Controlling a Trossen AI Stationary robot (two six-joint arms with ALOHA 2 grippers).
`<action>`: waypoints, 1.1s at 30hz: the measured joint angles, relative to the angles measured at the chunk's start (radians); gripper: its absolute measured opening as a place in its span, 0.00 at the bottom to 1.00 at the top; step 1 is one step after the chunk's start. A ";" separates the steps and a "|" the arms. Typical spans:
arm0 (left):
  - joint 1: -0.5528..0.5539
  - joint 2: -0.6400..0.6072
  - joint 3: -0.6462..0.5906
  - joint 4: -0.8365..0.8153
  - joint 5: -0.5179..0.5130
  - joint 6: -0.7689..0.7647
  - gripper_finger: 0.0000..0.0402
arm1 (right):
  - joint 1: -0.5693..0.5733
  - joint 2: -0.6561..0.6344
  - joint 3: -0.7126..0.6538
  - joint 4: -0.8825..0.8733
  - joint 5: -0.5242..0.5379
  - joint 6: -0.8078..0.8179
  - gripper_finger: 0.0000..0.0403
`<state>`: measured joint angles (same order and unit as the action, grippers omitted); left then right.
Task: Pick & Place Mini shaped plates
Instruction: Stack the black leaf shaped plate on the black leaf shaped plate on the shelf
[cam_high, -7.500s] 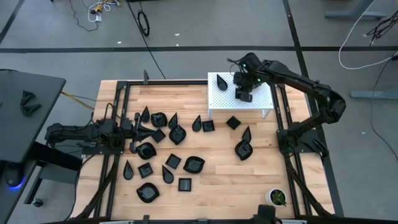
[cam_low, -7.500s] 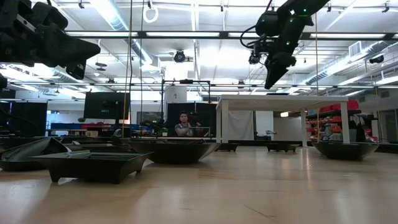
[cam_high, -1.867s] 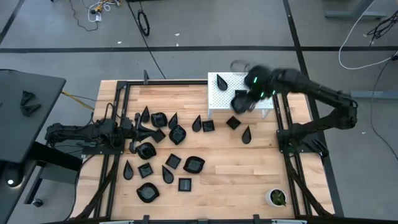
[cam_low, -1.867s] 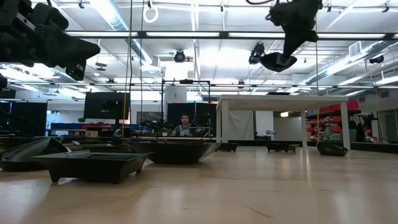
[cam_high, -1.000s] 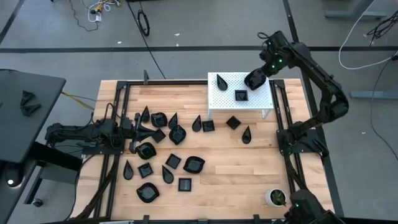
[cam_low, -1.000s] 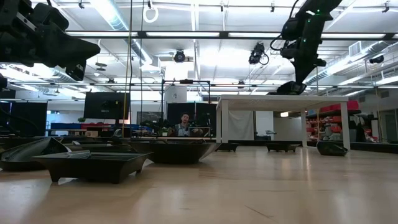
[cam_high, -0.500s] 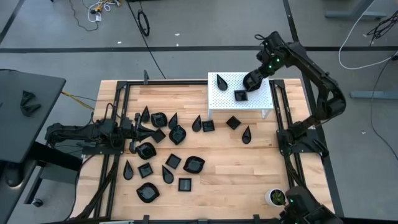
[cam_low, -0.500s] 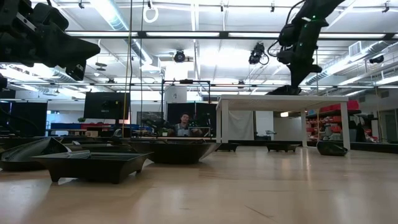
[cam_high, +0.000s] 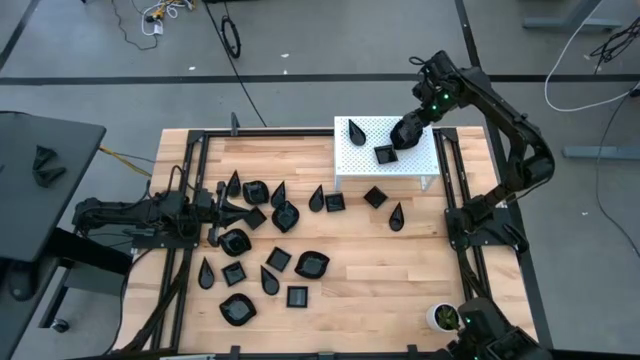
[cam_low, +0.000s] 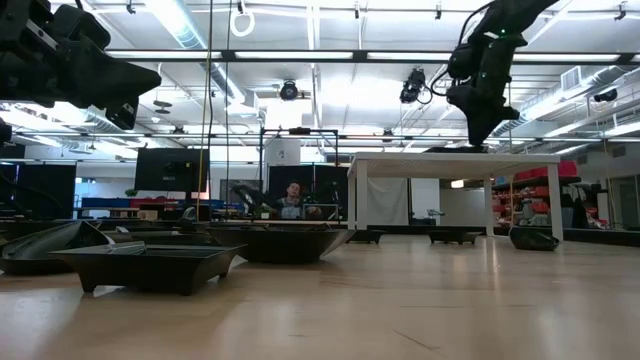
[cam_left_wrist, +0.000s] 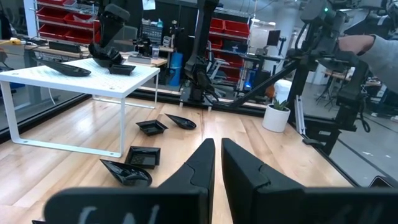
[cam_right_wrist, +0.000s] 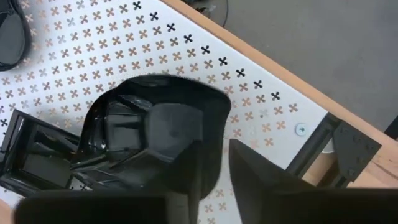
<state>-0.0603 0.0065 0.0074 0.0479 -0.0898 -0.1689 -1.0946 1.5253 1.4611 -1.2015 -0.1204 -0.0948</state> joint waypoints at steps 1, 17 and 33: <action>0.000 0.000 0.000 0.000 0.000 -0.001 0.08 | 0.000 0.000 0.007 0.000 0.000 0.000 0.25; 0.000 0.000 0.000 0.000 0.000 -0.003 0.08 | 0.272 -0.075 0.051 -0.157 -0.005 0.058 0.33; 0.000 0.000 0.000 0.000 0.000 -0.002 0.08 | 0.404 -0.076 -0.184 -0.006 0.090 -0.023 0.10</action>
<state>-0.0605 0.0067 0.0074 0.0479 -0.0895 -0.1711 -0.6903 1.4494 1.2766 -1.2079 -0.0299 -0.1175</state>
